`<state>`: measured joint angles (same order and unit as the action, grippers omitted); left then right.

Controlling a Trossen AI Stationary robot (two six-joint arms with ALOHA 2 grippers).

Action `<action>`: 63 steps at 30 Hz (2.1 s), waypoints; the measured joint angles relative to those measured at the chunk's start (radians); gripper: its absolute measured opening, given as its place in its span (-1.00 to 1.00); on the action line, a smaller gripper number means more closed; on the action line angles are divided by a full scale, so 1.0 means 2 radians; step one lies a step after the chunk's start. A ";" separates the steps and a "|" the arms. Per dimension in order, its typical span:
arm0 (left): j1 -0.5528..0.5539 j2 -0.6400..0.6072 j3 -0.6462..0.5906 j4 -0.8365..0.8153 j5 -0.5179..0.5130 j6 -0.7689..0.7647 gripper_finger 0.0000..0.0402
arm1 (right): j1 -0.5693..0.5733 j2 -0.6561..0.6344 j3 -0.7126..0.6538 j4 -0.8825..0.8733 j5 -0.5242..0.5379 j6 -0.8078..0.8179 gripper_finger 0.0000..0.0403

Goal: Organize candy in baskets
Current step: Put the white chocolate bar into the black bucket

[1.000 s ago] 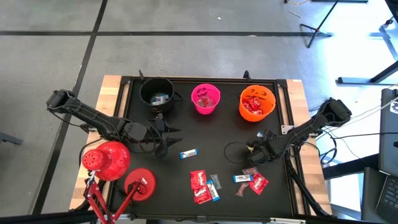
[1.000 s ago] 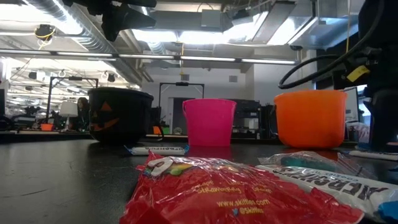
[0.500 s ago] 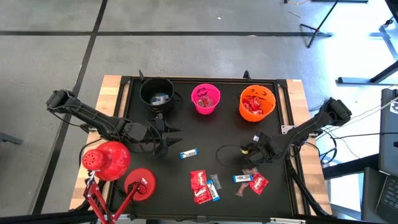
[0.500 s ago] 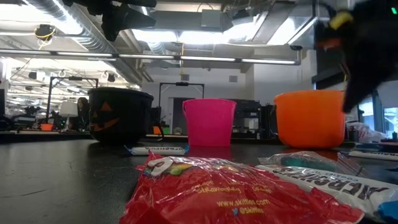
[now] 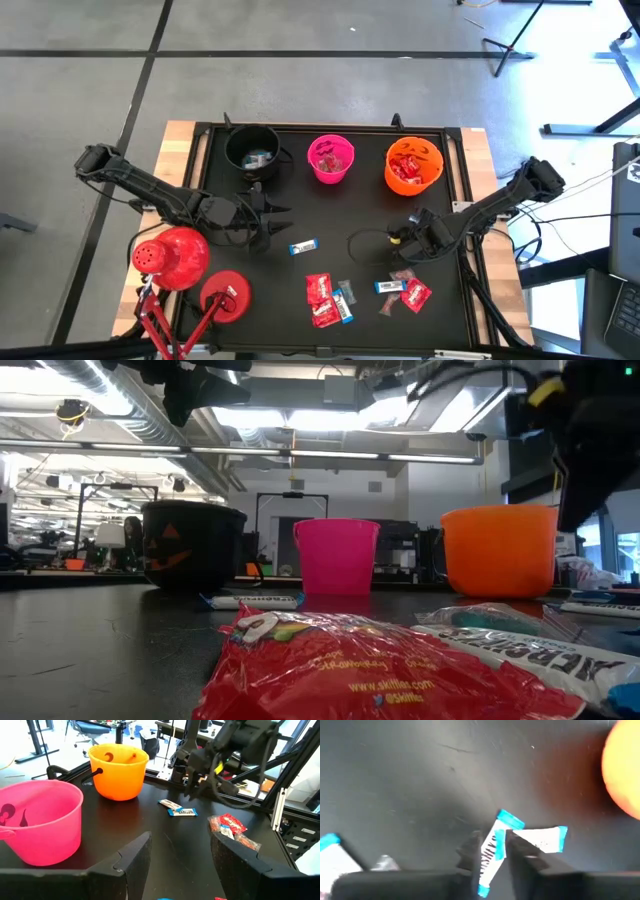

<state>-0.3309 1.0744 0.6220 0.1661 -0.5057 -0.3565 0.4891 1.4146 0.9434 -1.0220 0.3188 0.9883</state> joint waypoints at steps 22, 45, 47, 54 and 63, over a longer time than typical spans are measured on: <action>0.000 0.033 0.000 0.002 0.000 -0.001 -0.03 | 0.001 -0.004 -0.159 0.109 -0.017 0.066 -0.11; 0.001 0.050 0.000 0.005 -0.002 -0.004 -0.03 | 0.001 -0.002 -0.045 0.083 0.020 -0.004 -0.99; 0.001 0.050 0.000 0.005 -0.002 -0.005 -0.03 | 0.001 -0.002 -0.021 0.084 0.037 -0.019 -1.00; 0.000 0.050 0.000 0.005 0.006 -0.013 -0.03 | 0.001 -0.002 0.046 0.172 0.071 -0.117 -1.00; 0.000 0.067 0.000 0.090 0.028 0.069 -0.03 | -0.011 -0.002 0.062 0.354 0.020 -0.224 -1.00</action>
<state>-0.3305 1.2082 0.6220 0.3466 -0.4488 -0.2179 0.4674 1.4111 1.0672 -0.3143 0.3580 0.5398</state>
